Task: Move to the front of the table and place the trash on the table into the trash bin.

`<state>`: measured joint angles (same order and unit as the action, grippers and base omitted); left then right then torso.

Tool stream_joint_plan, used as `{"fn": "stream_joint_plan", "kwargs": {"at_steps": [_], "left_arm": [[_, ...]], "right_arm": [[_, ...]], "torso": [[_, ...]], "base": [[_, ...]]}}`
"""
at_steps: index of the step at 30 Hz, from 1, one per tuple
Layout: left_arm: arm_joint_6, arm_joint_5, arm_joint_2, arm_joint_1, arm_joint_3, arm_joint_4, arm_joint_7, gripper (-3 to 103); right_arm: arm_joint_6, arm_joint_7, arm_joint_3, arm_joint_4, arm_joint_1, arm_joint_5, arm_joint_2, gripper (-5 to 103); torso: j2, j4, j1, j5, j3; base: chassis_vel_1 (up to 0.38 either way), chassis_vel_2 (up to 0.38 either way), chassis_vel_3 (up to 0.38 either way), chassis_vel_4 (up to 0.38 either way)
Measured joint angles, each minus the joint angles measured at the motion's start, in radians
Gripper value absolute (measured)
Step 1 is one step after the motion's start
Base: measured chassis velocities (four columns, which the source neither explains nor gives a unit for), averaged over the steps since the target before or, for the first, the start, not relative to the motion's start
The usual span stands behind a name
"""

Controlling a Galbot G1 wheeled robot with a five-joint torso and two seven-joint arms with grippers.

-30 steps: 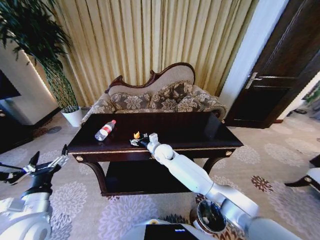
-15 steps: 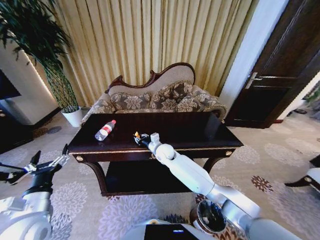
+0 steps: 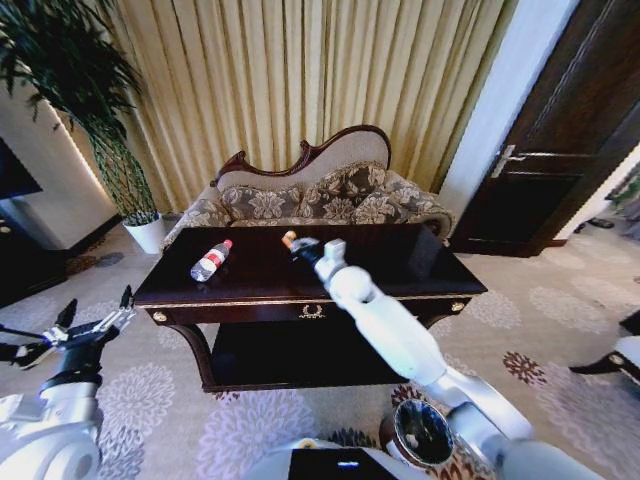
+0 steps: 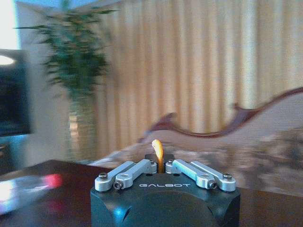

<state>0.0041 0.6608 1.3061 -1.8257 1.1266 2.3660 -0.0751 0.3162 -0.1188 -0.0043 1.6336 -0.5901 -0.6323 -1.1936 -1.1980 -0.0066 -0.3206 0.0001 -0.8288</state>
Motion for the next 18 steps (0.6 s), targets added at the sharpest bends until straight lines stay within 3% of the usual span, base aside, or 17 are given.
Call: {"fn": "stream_joint_plan", "kwargs": {"at_steps": [5, 18], "left_arm": [[0.0, 0.011, -0.029, 0.018, 0.001, -0.044, -0.002, 100], [0.002, 0.024, -0.072, 0.035, -0.012, -0.071, 0.0, 100]], "right_arm": [[-0.025, 0.0, 0.134, 0.041, -0.138, -0.01, 0.113, 3], [-0.053, 0.0, 0.276, 0.065, -0.251, 0.053, 0.156, 3]], "torso": [[0.0, -0.0007, 0.0, 0.0002, 0.0], [0.0, 0.0002, 0.0, 0.0, 0.0]], "base": [[0.0, 0.0, 0.0, 0.0], [0.0, 0.0, 0.0, 0.0]]}}
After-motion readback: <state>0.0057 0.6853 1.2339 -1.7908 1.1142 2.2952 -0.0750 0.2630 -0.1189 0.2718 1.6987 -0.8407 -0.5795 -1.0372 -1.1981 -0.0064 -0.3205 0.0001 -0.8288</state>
